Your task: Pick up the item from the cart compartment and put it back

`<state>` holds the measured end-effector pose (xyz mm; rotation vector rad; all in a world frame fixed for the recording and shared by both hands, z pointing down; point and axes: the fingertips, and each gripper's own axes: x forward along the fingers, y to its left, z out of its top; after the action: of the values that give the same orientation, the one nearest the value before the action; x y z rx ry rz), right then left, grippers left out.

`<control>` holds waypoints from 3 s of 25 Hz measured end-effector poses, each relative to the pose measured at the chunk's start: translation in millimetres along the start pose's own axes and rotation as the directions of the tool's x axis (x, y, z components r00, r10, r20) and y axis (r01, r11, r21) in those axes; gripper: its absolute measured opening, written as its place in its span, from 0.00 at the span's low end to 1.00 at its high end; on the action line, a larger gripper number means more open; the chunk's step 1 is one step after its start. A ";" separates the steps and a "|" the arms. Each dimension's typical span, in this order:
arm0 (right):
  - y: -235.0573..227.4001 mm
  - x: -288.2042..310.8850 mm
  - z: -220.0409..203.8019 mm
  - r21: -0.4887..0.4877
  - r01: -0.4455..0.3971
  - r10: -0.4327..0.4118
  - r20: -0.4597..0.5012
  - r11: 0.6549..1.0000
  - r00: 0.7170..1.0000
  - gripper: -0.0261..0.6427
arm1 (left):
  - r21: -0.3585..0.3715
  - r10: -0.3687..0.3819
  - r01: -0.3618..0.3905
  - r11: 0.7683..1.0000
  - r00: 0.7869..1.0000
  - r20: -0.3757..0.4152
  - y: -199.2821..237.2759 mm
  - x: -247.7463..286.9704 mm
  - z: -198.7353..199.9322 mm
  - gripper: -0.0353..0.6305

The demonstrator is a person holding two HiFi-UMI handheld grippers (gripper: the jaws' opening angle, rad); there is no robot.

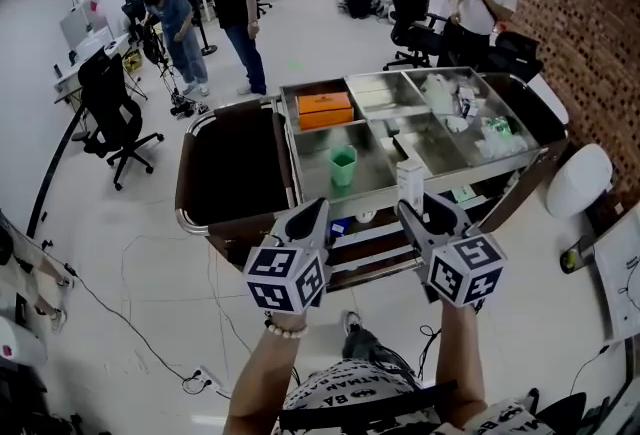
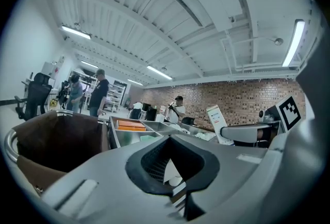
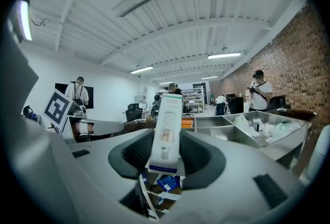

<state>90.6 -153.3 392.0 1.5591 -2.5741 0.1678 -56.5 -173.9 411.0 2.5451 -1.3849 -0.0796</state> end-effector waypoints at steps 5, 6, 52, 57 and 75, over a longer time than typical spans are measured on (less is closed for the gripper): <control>-0.4 2.2 -0.6 -0.005 -0.014 0.014 -0.009 1.000 1.000 0.29 | 0.000 0.019 -0.019 1.000 1.000 -0.001 2.0 0.8 -0.4 0.05; -1.4 3.3 -0.9 -0.005 -0.016 0.016 -0.011 1.000 1.000 0.29 | 0.001 0.022 -0.022 1.000 1.000 -0.001 2.2 1.9 -0.3 0.05; -259.7 347.2 -31.4 -0.035 0.025 -0.042 -0.694 0.999 0.719 0.29 | 0.118 0.067 -0.061 0.991 0.997 -0.048 7.5 221.9 51.2 0.19; -274.4 368.9 -63.2 -0.021 0.012 -0.024 -0.780 1.000 0.626 0.29 | 0.116 0.058 -0.054 0.992 0.998 -0.033 10.0 232.9 54.3 0.14; -281.9 381.4 -118.1 -0.030 -0.045 -0.007 -0.894 0.999 0.447 0.30 | 0.100 0.034 -0.033 0.994 0.999 -0.008 11.1 236.1 58.2 0.05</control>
<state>171.7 -597.2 579.8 0.9580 -1.6789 0.7166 54.5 -387.2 373.2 2.5977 -1.4633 0.0079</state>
